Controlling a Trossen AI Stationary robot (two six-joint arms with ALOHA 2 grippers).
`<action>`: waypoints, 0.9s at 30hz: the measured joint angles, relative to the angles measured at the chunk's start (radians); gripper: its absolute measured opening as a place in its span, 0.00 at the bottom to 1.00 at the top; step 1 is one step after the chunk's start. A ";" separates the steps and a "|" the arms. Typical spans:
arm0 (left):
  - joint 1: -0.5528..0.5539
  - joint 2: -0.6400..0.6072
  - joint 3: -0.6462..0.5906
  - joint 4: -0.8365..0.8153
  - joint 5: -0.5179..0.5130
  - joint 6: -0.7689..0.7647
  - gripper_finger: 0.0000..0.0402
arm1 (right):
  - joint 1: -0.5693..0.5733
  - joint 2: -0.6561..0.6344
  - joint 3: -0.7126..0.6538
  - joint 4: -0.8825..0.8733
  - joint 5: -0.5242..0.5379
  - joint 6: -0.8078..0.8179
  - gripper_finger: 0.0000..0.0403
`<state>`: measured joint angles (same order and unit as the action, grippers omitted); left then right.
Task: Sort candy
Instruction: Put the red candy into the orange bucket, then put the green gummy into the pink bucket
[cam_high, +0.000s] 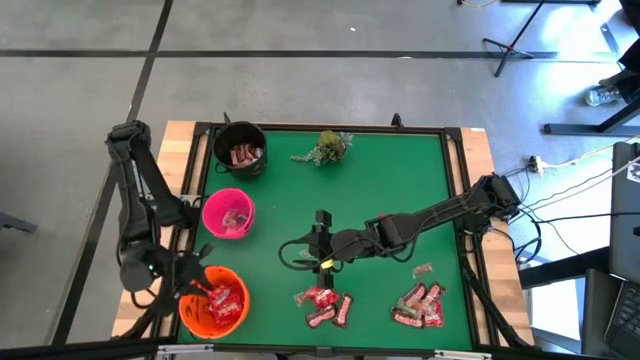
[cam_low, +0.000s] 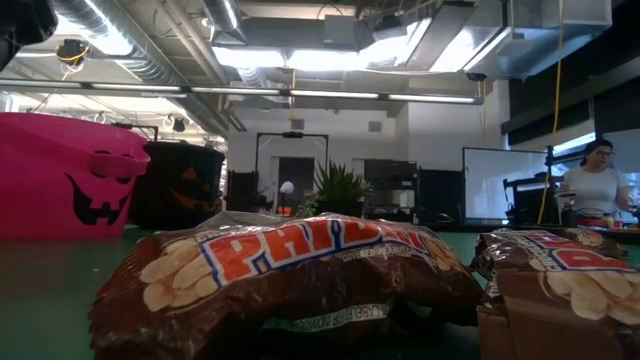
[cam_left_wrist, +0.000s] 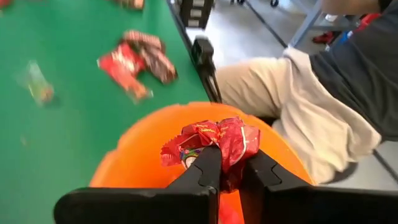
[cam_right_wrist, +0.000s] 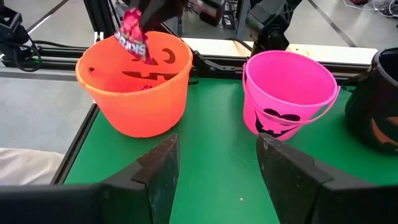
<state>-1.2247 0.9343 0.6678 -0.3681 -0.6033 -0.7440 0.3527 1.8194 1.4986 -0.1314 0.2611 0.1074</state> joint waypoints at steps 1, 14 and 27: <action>-0.005 0.003 0.000 -0.010 0.012 -0.031 0.04 | 0.000 0.000 0.000 0.000 0.000 0.000 0.53; -0.009 0.009 0.000 -0.014 0.065 -0.114 0.23 | 0.000 0.000 0.000 -0.024 0.018 0.000 0.52; -0.008 0.006 0.000 -0.007 0.073 -0.147 0.40 | 0.000 0.000 0.000 -0.131 0.080 0.018 0.52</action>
<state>-1.2331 0.9405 0.6678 -0.3752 -0.5301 -0.8912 0.3525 1.8194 1.4986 -0.2628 0.3408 0.1257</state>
